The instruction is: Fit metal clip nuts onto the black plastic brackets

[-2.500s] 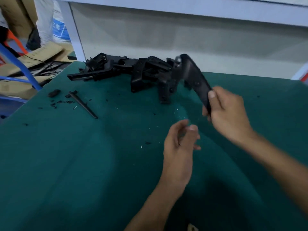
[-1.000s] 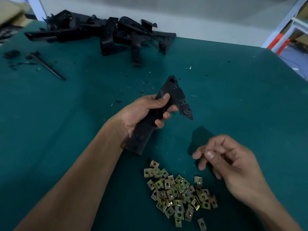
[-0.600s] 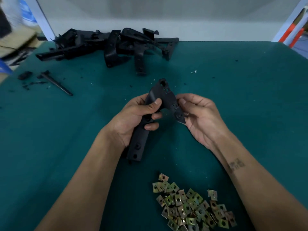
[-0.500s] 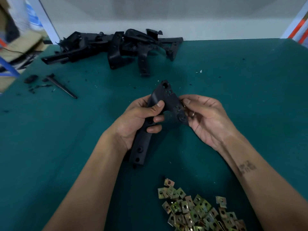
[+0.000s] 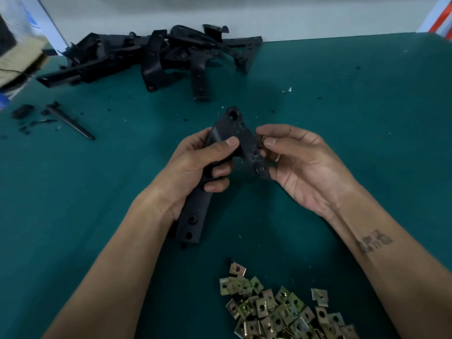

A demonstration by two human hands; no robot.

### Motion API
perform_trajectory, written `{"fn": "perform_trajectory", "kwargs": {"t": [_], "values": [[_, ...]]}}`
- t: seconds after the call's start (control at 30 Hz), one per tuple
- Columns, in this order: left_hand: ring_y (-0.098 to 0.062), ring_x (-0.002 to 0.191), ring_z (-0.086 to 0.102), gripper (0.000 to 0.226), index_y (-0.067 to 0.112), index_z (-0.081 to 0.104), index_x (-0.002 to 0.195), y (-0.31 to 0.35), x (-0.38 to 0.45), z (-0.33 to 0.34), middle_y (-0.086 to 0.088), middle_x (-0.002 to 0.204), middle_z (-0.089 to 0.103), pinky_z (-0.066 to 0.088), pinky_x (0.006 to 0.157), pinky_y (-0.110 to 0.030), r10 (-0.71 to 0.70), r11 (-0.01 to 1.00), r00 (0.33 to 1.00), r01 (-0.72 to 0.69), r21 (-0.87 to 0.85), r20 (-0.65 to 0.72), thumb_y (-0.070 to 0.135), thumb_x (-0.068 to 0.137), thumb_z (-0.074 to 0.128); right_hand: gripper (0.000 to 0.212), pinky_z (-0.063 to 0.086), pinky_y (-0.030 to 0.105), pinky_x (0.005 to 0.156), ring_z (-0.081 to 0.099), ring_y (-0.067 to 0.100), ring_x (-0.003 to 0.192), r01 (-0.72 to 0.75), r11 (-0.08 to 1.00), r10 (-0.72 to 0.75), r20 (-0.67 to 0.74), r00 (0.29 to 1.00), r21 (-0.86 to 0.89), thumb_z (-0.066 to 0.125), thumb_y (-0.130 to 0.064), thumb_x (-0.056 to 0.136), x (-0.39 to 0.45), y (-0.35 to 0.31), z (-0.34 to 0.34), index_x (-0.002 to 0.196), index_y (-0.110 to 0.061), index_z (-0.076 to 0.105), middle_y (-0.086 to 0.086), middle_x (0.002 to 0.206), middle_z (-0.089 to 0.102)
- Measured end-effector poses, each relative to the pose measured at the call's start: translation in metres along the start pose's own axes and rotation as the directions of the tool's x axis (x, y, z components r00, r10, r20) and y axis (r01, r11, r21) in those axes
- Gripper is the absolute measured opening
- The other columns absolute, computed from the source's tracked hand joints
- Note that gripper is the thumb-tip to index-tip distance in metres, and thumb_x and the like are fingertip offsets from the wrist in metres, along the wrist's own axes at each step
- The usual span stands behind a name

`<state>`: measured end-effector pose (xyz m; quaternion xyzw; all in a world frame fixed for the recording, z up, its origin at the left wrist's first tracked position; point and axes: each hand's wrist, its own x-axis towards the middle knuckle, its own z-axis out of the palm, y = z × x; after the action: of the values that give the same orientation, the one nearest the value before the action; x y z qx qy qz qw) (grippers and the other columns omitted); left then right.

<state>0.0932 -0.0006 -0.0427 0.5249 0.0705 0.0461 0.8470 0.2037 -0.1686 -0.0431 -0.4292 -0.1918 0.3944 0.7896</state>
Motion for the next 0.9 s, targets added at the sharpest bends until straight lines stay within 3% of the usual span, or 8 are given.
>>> {"fn": "perform_trajectory", "kwargs": {"t": [0.2,0.3,0.5,0.9], "values": [[-0.007,0.048,0.036,0.017,0.015,0.060,0.083,-0.002,0.000,0.004,0.001,0.073,0.059,0.028,0.036,-0.016,0.039,0.996,0.994,-0.030,0.088,-0.106,0.028,0.087,0.070,0.019,0.060,0.032,0.076,0.067,0.023,0.078,0.041,0.991,-0.047,-0.049,0.998,-0.126,0.069,0.002,0.076,-0.005,0.000,-0.001,0.091,-0.005,0.080,0.018,0.090,0.069],[-0.007,0.049,0.036,0.023,0.012,0.059,0.089,-0.003,0.001,0.004,-0.001,0.074,0.060,0.029,0.037,-0.017,0.041,0.992,0.995,-0.030,0.119,-0.091,0.031,0.085,0.071,0.024,0.061,0.031,0.071,0.069,0.020,0.070,0.040,0.990,-0.048,-0.058,0.997,-0.133,0.072,0.001,0.075,-0.006,0.000,0.000,0.099,-0.002,0.076,0.014,0.083,0.071],[-0.007,0.048,0.036,0.016,0.016,0.063,0.085,-0.004,0.001,0.004,-0.002,0.073,0.060,0.030,0.037,-0.017,0.019,0.991,0.997,-0.009,0.133,-0.070,0.030,0.088,0.070,0.013,0.059,0.028,0.062,0.065,0.015,0.061,0.004,0.993,-0.019,-0.127,0.992,-0.117,0.078,-0.003,0.069,-0.007,-0.004,0.004,0.081,-0.005,0.074,0.012,0.078,0.073],[-0.008,0.048,0.033,0.028,0.010,0.056,0.095,-0.002,0.000,0.006,-0.002,0.070,0.056,0.028,0.036,-0.018,0.055,0.986,0.991,-0.035,0.162,-0.119,0.031,0.087,0.072,0.015,0.059,0.032,0.064,0.065,0.019,0.066,0.065,0.995,-0.080,-0.208,0.975,-0.080,0.070,0.005,0.084,-0.008,0.006,0.018,0.073,-0.005,0.067,0.012,0.076,0.070]]}}
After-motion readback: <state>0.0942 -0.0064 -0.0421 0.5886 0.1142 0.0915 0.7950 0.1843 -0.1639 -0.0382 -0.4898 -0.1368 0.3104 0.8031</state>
